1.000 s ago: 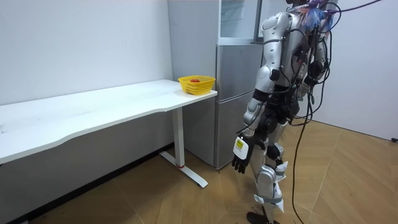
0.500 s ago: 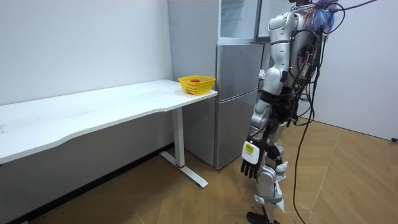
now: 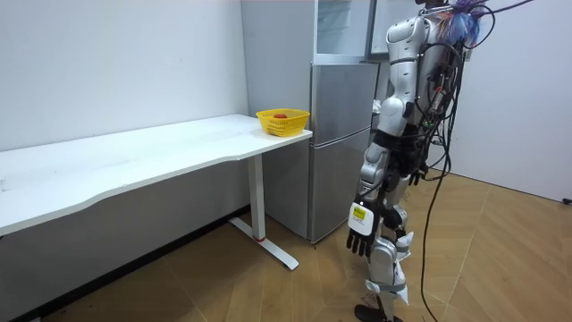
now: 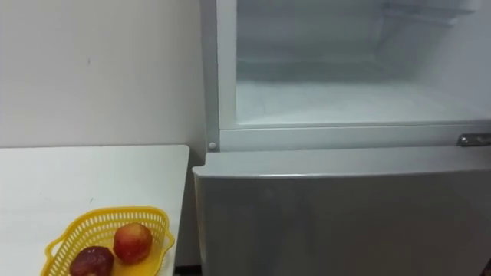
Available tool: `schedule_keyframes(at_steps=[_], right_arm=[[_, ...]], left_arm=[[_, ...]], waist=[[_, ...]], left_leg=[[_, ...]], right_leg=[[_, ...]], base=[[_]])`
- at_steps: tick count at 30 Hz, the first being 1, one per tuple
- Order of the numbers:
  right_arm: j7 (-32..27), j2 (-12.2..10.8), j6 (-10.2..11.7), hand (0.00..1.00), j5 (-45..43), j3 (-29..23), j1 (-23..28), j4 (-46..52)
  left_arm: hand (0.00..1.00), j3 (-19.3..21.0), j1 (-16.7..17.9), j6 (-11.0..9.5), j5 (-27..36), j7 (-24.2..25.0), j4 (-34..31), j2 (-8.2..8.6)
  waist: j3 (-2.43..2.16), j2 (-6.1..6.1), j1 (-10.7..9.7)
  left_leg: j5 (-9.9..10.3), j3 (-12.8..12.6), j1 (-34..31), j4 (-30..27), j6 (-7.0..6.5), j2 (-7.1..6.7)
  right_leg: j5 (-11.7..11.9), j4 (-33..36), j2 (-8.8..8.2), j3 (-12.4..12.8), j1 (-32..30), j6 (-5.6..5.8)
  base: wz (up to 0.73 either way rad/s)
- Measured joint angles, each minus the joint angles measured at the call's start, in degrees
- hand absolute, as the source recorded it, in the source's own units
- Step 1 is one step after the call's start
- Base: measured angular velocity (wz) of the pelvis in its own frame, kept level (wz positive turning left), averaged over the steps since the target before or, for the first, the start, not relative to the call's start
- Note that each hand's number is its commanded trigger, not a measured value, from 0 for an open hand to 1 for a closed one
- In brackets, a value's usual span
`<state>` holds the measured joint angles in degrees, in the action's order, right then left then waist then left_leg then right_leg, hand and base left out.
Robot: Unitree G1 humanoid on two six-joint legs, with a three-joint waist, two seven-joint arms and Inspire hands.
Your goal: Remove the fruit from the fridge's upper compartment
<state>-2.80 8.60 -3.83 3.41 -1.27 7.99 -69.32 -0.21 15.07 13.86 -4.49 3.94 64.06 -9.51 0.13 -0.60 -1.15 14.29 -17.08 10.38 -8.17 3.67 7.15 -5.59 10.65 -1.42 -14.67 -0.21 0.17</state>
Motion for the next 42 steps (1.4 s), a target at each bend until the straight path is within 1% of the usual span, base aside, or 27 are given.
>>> schedule_keyframes(at_steps=[3, 6, 8, 9, 11, 12, 13, 14, 15, 17, 18, 19, 20, 22, 23, 26, 28, 29, 30, 31, 33, 35, 37, 38, 42], right_arm=[[-0.43, -0.02, -0.67, 0.0, 6.91, -0.2, 0.18, -0.08], [-0.86, -0.64, -0.97, 0.0, 17.13, -3.16, 1.85, -0.12], [-0.94, -1.15, -1.1, 0.0, 28.37, -7.52, 2.87, -0.85], [-1.01, -1.17, -1.11, 0.0, 30.97, -8.5, 2.9, -1.06], [-1.28, -1.17, -1.21, 0.0, 39.79, -13.25, 2.96, -2.35], [-1.29, -1.17, -1.21, 0.0, 41.94, -14.49, 3.11, -2.46], [-1.43, -1.28, -1.22, 0.0, 46.61, -17.74, 3.49, -2.42], [-1.82, -1.33, -1.2, 0.0, 52.54, -20.67, 3.83, -2.14], [-2.26, -1.36, -1.21, 0.0, 55.77, -21.81, 3.65, -1.47], [-4.46, -1.33, -1.04, 0.0, 64.95, -26.97, 4.16, 1.8], [-5.0, -1.33, -0.97, 0.0, 66.96, -28.16, 4.11, 2.93], [-5.87, -1.3, -0.85, 0.0, 69.52, -29.96, 3.73, 4.83], [-6.8, -1.22, -0.55, 0.0, 71.44, -31.31, 3.25, 7.1], [-7.6, -1.04, 0.43, 0.0, 73.84, -32.78, 2.37, 9.43], [-8.64, -1.01, 0.64, 0.0, 75.5, -33.99, 2.11, 11.93], [-10.58, -0.91, 1.84, 0.0, 77.68, -35.67, 2.08, 18.2], [-13.54, -0.83, 3.2, 0.0, 77.97, -36.57, 2.16, 24.48], [-15.17, -0.83, 3.99, 0.0, 78.03, -36.61, 2.1, 28.47], [-15.62, -0.81, 4.46, 0.0, 77.77, -36.7, 1.92, 30.2], [-16.77, -0.76, 5.16, 0.0, 77.5, -37.41, 1.6, 33.09], [-18.52, -0.59, 6.33, 0.0, 77.37, -38.47, 1.47, 38.2], [-21.15, 0.41, 7.7, 0.0, 76.85, -38.98, 1.44, 45.14], [-22.93, 1.3, 8.75, 0.0, 75.56, -40.03, 1.03, 48.74], [-24.62, 1.64, 9.66, 0.0, 74.38, -40.15, 0.98, 51.69], [-27.55, 3.1, 10.86, 0.0, 72.4, -40.15, -0.3, 58.53]], left_arm=[[0.0, 0.13, -0.31, -0.09, 0.39, -0.05, -0.26, -0.03], [0.0, 0.36, -0.17, -0.16, 0.25, -0.04, -0.88, -0.02], [0.0, 2.35, 1.04, -0.38, 0.31, 0.04, -1.56, 0.04], [0.0, 2.59, 1.34, -0.5, 0.41, 0.05, -1.8, -0.02], [0.0, 5.35, 1.85, -0.68, 0.45, 0.07, -2.04, -0.01], [0.0, 6.25, 1.97, -0.74, 0.43, 0.06, -2.04, 0.0], [0.0, 7.24, 2.0, -0.76, 0.39, 0.01, -2.05, -0.01], [0.0, 7.98, 2.52, -0.91, 0.42, 0.02, -2.2, 0.0], [0.0, 8.34, 2.63, -1.07, 0.47, 0.01, -2.21, -0.01], [0.0, 9.57, 3.62, -1.82, 0.69, -0.01, -2.44, -0.03], [0.0, 9.72, 3.92, -1.85, 0.86, -0.03, -2.76, -0.05], [0.0, 9.99, 4.16, -1.87, 1.05, -0.04, -3.67, -0.05], [0.0, 10.51, 4.37, -1.9, 1.06, -0.02, -3.89, -0.06], [0.0, 11.39, 4.41, -1.92, 1.03, -0.02, -4.04, -0.16], [0.0, 11.49, 4.83, -1.92, 1.04, -0.02, -5.25, -0.16], [0.0, 11.64, 5.36, -2.45, 1.06, -0.04, -6.8, -0.24], [0.0, 13.66, 5.78, -3.39, 1.05, -0.03, -8.07, -0.21], [0.0, 14.37, 5.78, -4.14, 1.2, -0.04, -8.49, -0.22], [0.0, 14.79, 5.71, -4.68, 1.53, -0.06, -8.71, -0.23], [0.0, 15.19, 5.75, -5.59, 1.71, -0.08, -9.23, -0.21], [0.0, 15.19, 6.12, -6.84, 1.7, -0.07, -10.4, -0.12], [0.0, 15.33, 6.33, -8.18, 1.82, -0.35, -11.03, -0.1], [0.0, 15.47, 6.31, -9.07, 1.8, -1.03, -11.13, -0.08], [0.0, 15.63, 6.32, -9.4, 1.79, -1.04, -11.12, -0.11], [0.0, 15.63, 6.9, -9.97, 2.79, -1.04, -10.71, -0.21]], waist=[[0.05, 0.07, -0.12], [0.05, 0.16, -0.53], [0.04, 0.19, -1.56], [0.04, 0.17, -1.91], [-0.01, 0.28, -3.23], [-0.02, 0.3, -3.42], [-0.03, 0.38, -3.87], [-0.03, 0.43, -4.76], [-0.02, 0.44, -4.95], [-0.15, 0.72, -5.65], [-0.11, 0.73, -5.8], [-0.09, 0.87, -6.47], [-0.09, 1.02, -6.62], [-0.08, 1.21, -6.88], [-0.17, 1.37, -7.01], [-0.1, 1.24, -7.27], [-0.25, 1.56, -7.72], [-0.32, 1.61, -7.9], [-0.3, 1.76, -8.2], [-0.38, 1.99, -8.73], [-0.38, 2.1, -9.55], [-0.32, 2.27, -9.66], [-0.33, 2.53, -9.64], [-0.26, 2.69, -9.51], [-0.23, 2.92, -9.45]], left_leg=[[0.0, 0.01, 0.08, 0.01, 0.0, 0.01], [0.01, 0.07, 0.08, -0.01, 0.0, 0.01], [0.11, 0.05, 0.09, 0.0, 0.05, 0.04], [0.12, 0.05, 0.13, 0.0, 0.05, 0.04], [0.12, 0.16, 0.24, -0.09, 0.05, 0.0], [0.12, 0.15, 0.3, -0.13, 0.05, -0.01], [0.12, 0.07, 0.4, -0.21, 0.05, -0.02], [0.12, 0.06, 0.43, -0.33, 0.05, -0.02], [0.12, 0.05, 0.46, -0.36, 0.05, -0.05], [0.11, 0.0, 0.85, -0.42, 0.05, -0.16], [0.11, -0.02, 0.9, -0.48, 0.05, -0.23], [0.11, -0.02, 0.89, -0.61, 0.05, -0.31], [0.11, -0.08, 0.84, -0.6, 0.05, -0.45], [0.11, 0.05, 0.65, -0.61, 0.05, -0.52], [0.11, 0.06, 0.33, -0.62, 0.04, -0.63], [0.09, 0.05, 0.07, -0.61, 0.01, -0.77], [0.09, 0.02, 0.06, -0.54, 0.01, -0.81], [0.1, 0.0, -0.23, -0.49, 0.01, -0.93], [0.1, 0.01, -0.37, -0.49, 0.01, -0.97], [0.09, 0.0, -0.64, -0.53, 0.0, -0.95], [0.08, -0.03, -0.84, -0.58, 0.0, -0.94], [0.08, -0.05, -0.83, -0.62, 0.0, -1.03], [0.07, -0.05, -0.81, -0.62, 0.01, -0.98], [0.07, -0.06, -0.81, -0.56, 0.01, -0.95], [0.07, -0.26, -1.14, -0.58, 0.01, -0.92]], right_leg=[[-0.06, -0.01, 0.03, 0.22, 0.07, 0.04], [-0.13, -0.05, 0.0, 0.23, 0.1, 0.08], [-0.24, 0.05, 0.0, 0.22, 0.06, 0.1], [-0.26, 0.11, 0.0, 0.28, 0.04, 0.09], [-0.34, 0.31, -0.05, 0.38, 0.02, 0.1], [-0.39, 0.38, -0.05, 0.46, 0.01, 0.11], [-0.53, 0.58, -0.09, 0.6, 0.01, 0.12], [-0.69, 0.8, -0.14, 0.59, 0.0, 0.12], [-0.85, 1.05, -0.2, 0.6, -0.1, 0.12], [-1.31, 1.61, -0.31, 0.88, -0.46, 0.09], [-1.53, 2.2, -0.41, 1.09, -0.7, 0.02], [-1.77, 2.64, -0.53, 1.24, -1.05, 0.08], [-2.2, 3.49, -0.64, 1.86, -1.78, 0.22], [-2.22, 3.8, -0.66, 2.02, -2.41, 0.26], [-2.21, 4.13, -0.78, 2.04, -2.9, 0.27], [-2.01, 4.13, -0.93, 2.03, -2.91, 0.3], [-2.09, 4.37, -0.96, 2.11, -3.32, 0.38], [-2.09, 5.0, -0.99, 2.4, -3.79, 0.08], [-2.11, 5.26, -1.01, 2.53, -4.0, 0.0], [-2.12, 5.36, -0.99, 2.57, -4.21, -0.03], [-2.23, 5.59, -1.01, 2.62, -4.49, -0.1], [-2.49, 6.11, -0.96, 3.24, -4.96, -0.16], [-2.59, 5.98, -0.84, 3.41, -4.95, -0.11], [-2.64, 5.97, -0.78, 3.46, -5.03, -0.12], [-2.53, 6.06, -0.5, 3.85, -5.83, -0.3]], base=[[0.0], [0.0], [0.0], [0.0], [-0.02], [-0.04], [0.0], [0.0], [0.0], [-0.11], [-0.12], [-0.14], [-0.13], [-0.1], [0.0], [0.01], [-0.03], [-0.11], [-0.08], [0.0], [-0.02], [-0.09], [-0.04], [-0.04], [-0.11]])
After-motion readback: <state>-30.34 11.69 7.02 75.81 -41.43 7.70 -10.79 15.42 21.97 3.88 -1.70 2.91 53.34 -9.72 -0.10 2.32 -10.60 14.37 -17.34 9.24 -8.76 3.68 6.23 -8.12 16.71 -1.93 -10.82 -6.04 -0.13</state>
